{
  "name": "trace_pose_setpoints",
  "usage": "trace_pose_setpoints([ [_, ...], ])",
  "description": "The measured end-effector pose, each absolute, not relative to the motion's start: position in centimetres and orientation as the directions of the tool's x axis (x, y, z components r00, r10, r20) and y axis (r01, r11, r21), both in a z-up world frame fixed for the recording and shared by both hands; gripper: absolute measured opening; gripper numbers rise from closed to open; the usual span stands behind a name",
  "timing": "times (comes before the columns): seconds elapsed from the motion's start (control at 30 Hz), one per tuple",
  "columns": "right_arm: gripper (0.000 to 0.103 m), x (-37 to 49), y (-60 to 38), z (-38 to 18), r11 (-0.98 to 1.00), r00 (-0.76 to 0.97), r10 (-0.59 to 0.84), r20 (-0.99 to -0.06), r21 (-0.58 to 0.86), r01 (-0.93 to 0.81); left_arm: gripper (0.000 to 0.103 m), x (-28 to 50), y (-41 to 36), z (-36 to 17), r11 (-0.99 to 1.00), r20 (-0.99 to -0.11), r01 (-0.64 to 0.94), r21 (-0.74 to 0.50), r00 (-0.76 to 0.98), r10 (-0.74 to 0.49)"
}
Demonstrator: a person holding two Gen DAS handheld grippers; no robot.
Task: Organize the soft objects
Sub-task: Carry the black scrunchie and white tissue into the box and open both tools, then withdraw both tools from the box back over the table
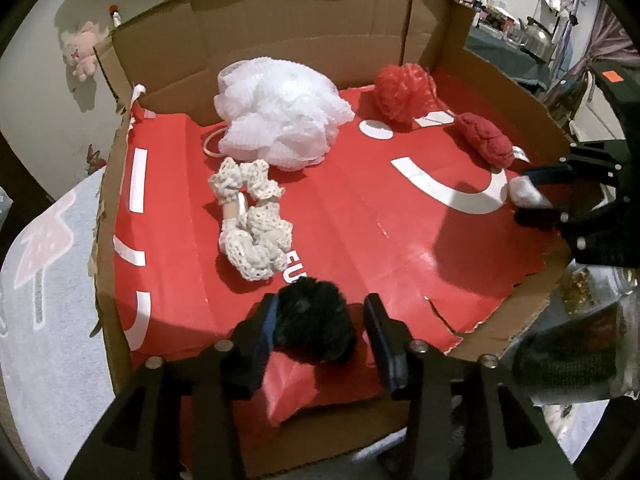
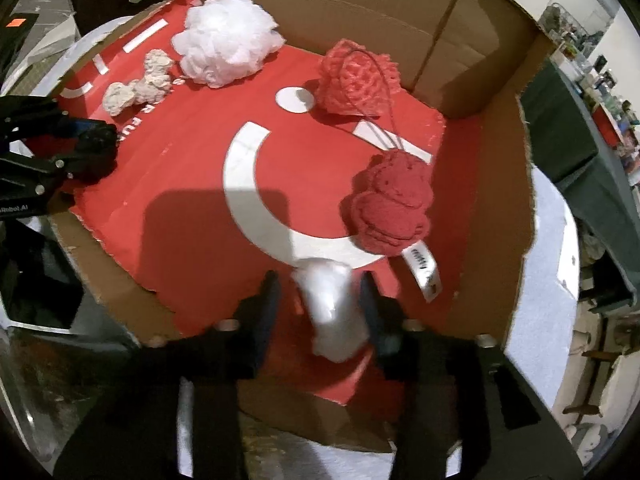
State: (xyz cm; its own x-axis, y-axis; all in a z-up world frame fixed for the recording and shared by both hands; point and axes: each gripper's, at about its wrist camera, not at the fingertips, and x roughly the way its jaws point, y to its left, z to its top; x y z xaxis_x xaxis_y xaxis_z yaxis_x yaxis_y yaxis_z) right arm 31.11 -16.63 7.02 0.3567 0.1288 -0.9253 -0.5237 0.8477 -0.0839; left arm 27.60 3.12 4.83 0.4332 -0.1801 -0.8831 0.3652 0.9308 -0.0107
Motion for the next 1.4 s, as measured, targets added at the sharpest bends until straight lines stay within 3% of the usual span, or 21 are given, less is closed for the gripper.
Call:
trace_pose_setpoints([
  [0.23, 0.064, 30.1, -16.4, 9.2, 0.857, 0.43, 0.111, -0.896, -0.133, -0.498, 0.073, 25.6, 3.1, 7.2, 0.924, -0.84, 0.38, -0.027, 0.492, -0.227],
  [0.4, 0.066, 28.6, -17.5, 11.5, 0.873, 0.481, 0.111, -0.869, -0.145, -0.465, 0.082, 23.3, 2.9, 9.8, 0.927, -0.791, 0.372, -0.04, 0.556, -0.257],
  [0.8, 0.081, 19.6, -18.8, 18.6, 0.91, 0.657, 0.234, -0.717, -0.075, -0.407, 0.102, 13.7, 2.4, 16.2, 0.948, -0.565, 0.319, -0.023, 0.777, -0.275],
  [1.03, 0.084, 12.9, -19.1, 19.1, 0.925, 0.733, 0.275, -0.622, -0.038, -0.379, 0.103, 8.0, 1.4, 17.0, 0.958, -0.454, 0.288, 0.006, 0.854, -0.254],
  [1.4, 0.085, 7.1, -21.0, 13.9, 0.967, 0.789, 0.23, -0.569, 0.041, -0.252, 0.103, 3.9, -0.2, 12.6, 0.963, -0.449, 0.269, -0.035, 0.856, -0.255],
])
